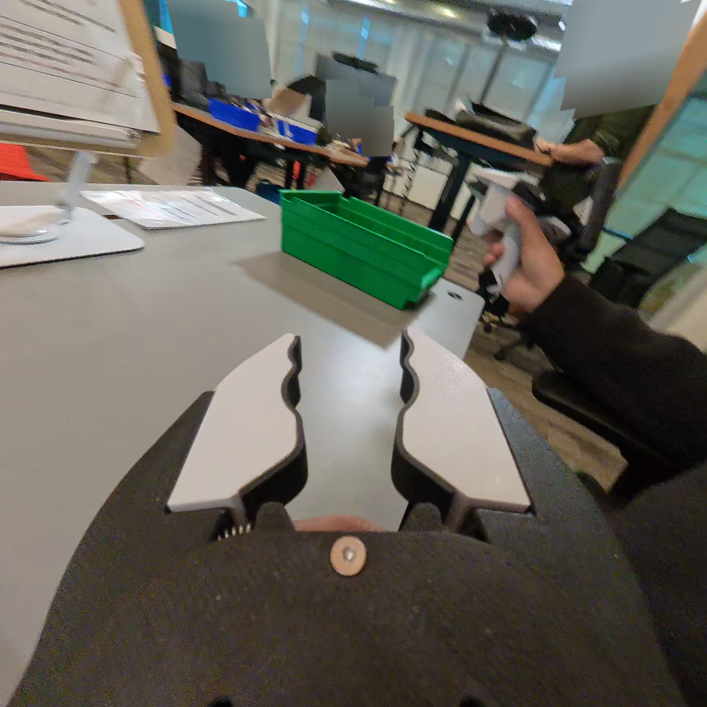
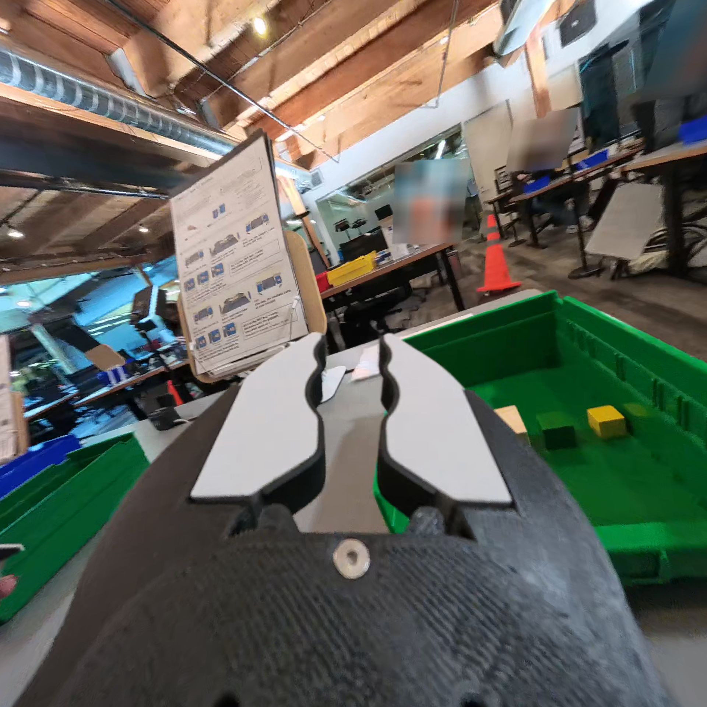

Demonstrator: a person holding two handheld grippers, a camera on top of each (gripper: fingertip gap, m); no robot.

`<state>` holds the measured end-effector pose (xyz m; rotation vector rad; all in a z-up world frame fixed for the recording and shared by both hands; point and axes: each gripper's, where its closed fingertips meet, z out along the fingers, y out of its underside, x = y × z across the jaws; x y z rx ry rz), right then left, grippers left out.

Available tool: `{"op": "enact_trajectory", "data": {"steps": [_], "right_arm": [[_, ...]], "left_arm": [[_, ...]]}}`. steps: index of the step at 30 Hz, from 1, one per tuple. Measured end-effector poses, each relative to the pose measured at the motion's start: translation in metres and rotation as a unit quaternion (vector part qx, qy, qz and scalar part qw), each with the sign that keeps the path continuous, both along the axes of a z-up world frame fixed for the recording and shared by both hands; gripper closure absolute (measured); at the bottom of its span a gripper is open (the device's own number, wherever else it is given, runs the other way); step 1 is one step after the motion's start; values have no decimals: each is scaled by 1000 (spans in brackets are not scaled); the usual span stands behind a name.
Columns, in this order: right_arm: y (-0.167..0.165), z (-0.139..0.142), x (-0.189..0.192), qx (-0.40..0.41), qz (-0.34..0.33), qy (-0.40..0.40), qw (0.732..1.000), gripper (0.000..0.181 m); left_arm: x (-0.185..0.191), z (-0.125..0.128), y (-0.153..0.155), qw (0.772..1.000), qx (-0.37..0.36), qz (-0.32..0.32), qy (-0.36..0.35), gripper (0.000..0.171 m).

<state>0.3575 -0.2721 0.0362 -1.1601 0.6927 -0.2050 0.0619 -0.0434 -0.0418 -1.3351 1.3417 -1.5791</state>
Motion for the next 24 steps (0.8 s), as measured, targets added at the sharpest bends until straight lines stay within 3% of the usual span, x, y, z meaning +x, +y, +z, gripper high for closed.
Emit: {"op": "enact_trajectory", "data": {"steps": [4, 7, 9, 12, 15, 18, 20, 24], "right_arm": [[21, -20, -30, -44, -13, 16, 999, 144], [57, -33, -57, -89, 54, 0, 995, 168], [77, -38, -64, -131, 80, -27, 988, 158], [85, -41, -53, -184, 29, -102, 977, 138], [88, -36, -47, -181, 8, -160, 970, 130], [84, -36, -43, -164, 11, -119, 979, 123], [85, -32, -52, -140, 55, -101, 983, 113], [75, -18, -57, -91, 71, -88, 989, 114]], "left_arm": [[-13, -1, 27, 995, -9, 95, -13, 111], [-17, 5, 42, 991, -25, 129, -21, 112], [-16, 11, 51, 990, -24, 138, -25, 110], [-16, 13, 62, 989, 5, 144, -24, 107], [-21, 15, 71, 987, 53, 151, -24, 107], [-25, 16, 78, 984, 71, 161, -25, 107], [-27, 14, 82, 983, 64, 170, -23, 107], [-27, 8, 83, 983, 55, 175, -17, 110]]}}
